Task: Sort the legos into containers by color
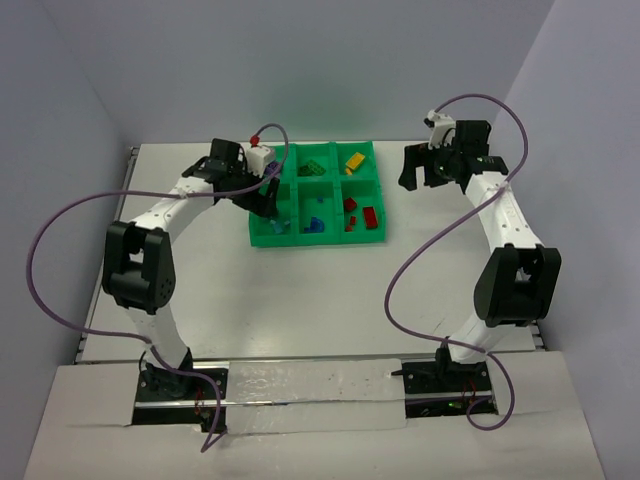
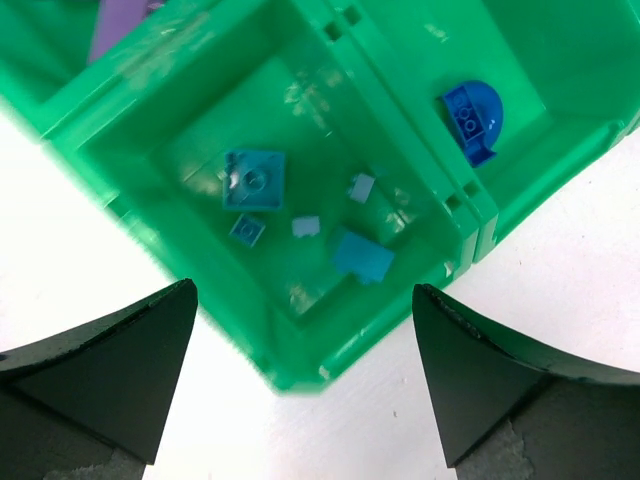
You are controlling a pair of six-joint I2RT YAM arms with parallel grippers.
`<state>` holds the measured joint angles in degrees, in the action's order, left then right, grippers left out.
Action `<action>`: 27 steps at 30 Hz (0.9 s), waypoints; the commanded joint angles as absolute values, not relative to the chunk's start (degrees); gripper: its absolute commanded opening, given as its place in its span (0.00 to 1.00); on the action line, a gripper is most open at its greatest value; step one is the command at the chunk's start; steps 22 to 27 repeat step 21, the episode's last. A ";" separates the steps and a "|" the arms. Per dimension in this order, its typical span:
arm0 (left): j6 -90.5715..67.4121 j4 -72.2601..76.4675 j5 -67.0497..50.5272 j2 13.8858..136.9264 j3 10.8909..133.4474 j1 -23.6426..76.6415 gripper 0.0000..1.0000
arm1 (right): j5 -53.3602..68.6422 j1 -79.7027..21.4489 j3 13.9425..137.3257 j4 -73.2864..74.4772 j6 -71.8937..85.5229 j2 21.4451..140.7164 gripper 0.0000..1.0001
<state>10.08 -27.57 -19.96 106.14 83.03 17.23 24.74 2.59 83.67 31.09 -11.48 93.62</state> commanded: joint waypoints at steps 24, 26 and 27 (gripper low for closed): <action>-4.83 -24.73 -11.34 80.45 69.32 -4.92 0.99 | 12.95 6.59 61.94 22.41 -11.22 72.98 1.00; -4.83 -24.73 -11.34 80.45 69.32 -4.92 0.99 | 12.95 6.59 61.94 22.41 -11.22 72.98 1.00; -4.83 -24.73 -11.34 80.45 69.32 -4.92 0.99 | 12.95 6.59 61.94 22.41 -11.22 72.98 1.00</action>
